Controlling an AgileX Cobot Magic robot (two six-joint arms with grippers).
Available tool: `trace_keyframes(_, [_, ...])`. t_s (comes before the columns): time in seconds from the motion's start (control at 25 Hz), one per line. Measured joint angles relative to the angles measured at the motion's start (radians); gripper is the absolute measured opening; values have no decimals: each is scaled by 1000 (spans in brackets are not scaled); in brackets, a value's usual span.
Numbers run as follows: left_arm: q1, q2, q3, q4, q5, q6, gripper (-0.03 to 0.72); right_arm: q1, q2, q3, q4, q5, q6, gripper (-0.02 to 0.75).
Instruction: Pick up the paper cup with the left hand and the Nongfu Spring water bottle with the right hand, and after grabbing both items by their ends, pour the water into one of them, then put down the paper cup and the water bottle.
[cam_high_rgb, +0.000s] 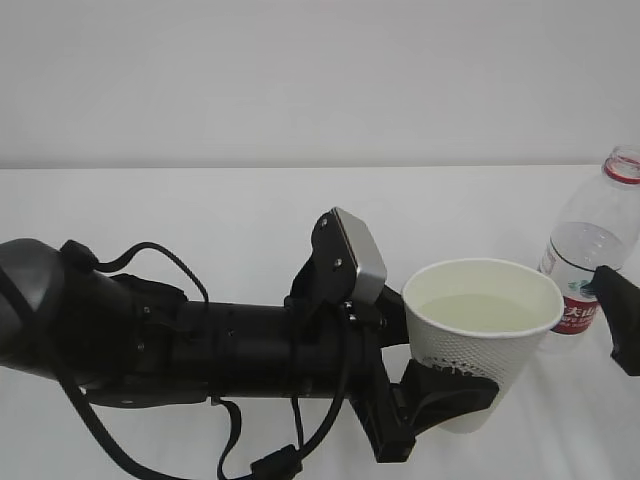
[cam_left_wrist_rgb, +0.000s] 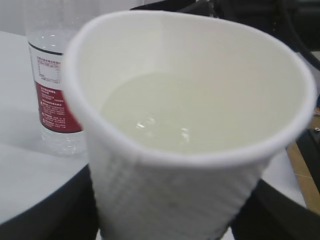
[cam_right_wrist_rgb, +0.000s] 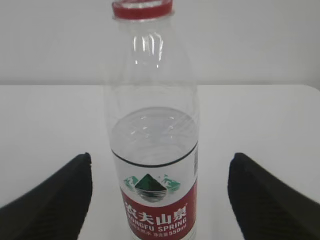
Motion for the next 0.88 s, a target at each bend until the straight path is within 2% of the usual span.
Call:
trace_keyframes(0.6, [0, 0, 0, -2, 0, 0, 517, 0, -41, -2, 8, 0, 15, 643])
trace_keyframes(0.88, [0, 0, 0, -2, 26, 0, 517, 0, -41, -54, 10, 10, 8, 643])
